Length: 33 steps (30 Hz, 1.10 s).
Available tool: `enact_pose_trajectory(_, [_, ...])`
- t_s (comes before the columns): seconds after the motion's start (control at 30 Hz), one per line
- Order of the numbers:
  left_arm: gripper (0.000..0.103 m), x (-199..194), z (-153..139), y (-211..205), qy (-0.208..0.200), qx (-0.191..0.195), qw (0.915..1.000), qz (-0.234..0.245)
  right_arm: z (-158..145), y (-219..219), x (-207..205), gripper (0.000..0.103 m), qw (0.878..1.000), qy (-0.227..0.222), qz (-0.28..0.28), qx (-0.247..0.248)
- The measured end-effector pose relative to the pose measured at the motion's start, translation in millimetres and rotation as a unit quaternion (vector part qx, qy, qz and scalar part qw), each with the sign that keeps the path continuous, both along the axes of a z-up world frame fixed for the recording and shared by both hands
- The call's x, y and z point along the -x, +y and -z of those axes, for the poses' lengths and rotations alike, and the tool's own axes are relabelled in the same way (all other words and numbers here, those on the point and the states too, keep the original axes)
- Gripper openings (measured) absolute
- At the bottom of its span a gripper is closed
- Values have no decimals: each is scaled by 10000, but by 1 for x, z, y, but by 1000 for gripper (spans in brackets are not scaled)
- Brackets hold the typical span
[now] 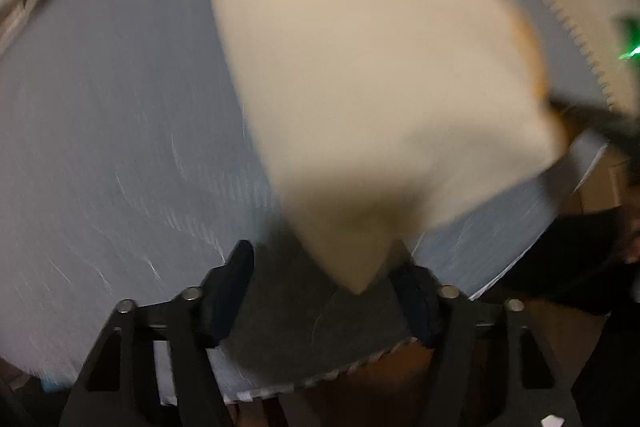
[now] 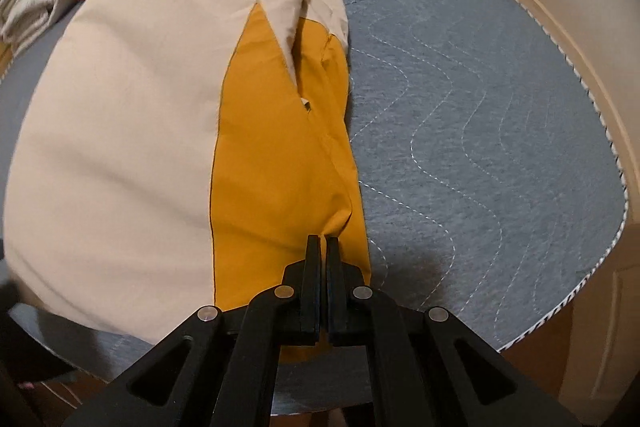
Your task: Fold large clothes
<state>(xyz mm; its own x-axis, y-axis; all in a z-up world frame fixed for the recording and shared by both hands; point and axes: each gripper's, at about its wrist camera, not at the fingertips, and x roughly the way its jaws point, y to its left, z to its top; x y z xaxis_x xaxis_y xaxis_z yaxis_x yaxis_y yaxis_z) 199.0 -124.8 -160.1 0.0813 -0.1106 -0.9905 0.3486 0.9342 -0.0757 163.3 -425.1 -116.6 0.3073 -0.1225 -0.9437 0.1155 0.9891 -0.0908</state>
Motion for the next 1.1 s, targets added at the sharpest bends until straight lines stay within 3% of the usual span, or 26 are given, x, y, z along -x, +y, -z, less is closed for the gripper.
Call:
enact_pose_trajectory(0.03, [42, 2, 0, 3, -13, -70, 9999, -106, -4, 3, 1, 1, 9999, 21, -85, 67])
enact_pose_trajectory(0.1, [45, 5, -21, 3, -240, 159, 9996, -66, -21, 3, 2, 2, 9999, -78, -102, 27])
enact_pose_trajectory(0.17, [56, 7, -46, 5, -600, 229, 9979, -27, -61, -5, 10, 3, 9983, -527, 97, -219])
enact_pose_trajectory(0.23, [65, 10, -61, 9, -929, 16, 9957, -20, -98, -9, 18, 6, 9942, -1066, 91, -136])
enact_pose_trajectory(0.33, [66, 16, -79, 17, -1175, 6, 9929, -159, -150, -12, 25, 13, 9819, -1889, -91, 19])
enact_pose_trajectory(0.37, [66, 17, -84, 20, -1232, 27, 9921, -214, -166, -14, 23, 30, 9772, -2118, -148, -75])
enact_pose_trajectory(0.4, [66, 23, -87, 25, -1305, 15, 9911, -264, -174, -14, 23, 68, 9740, -2254, -164, -163])
enact_pose_trajectory(0.43, [66, 28, -91, 19, -1354, 4, 9903, -294, -185, -15, 21, 94, 9672, -2514, -203, -304])
enact_pose_trajectory(0.47, [66, 28, -96, 21, -1435, -5, 9891, -336, -190, -15, 19, 99, 9617, -2703, -258, -376])
enact_pose_trajectory(0.5, [66, 23, -99, 25, -1492, -16, 9881, -363, -193, -14, 14, 99, 9573, -2844, -348, -388])
enact_pose_trajectory(0.6, [66, 19, -104, 28, -1603, -55, 9859, -483, -185, -8, -17, 99, 9592, -2714, -490, -625])
enact_pose_trajectory(0.83, [66, 6, -101, 36, -1571, -121, 9846, -761, -123, -1, -98, 98, 9766, -2018, -501, -548])
enact_pose_trajectory(0.9, [66, 1, -103, 33, -1715, -116, 9820, -779, -101, -7, -120, 98, 9808, -1719, -429, -819])
enact_pose_trajectory(0.97, [66, -4, -105, 31, -1857, -2, 9792, -815, -79, -11, -143, 92, 9840, -1396, -262, -1078])
enact_pose_trajectory(1.03, [66, -12, -108, 27, -1924, 98, 9780, -795, -55, -17, -166, 79, 9853, -1051, -59, -1346])
enact_pose_trajectory(1.1, [66, -25, -107, 24, -1767, 235, 9809, -783, -35, -28, -183, 71, 9828, -813, 190, -1647])
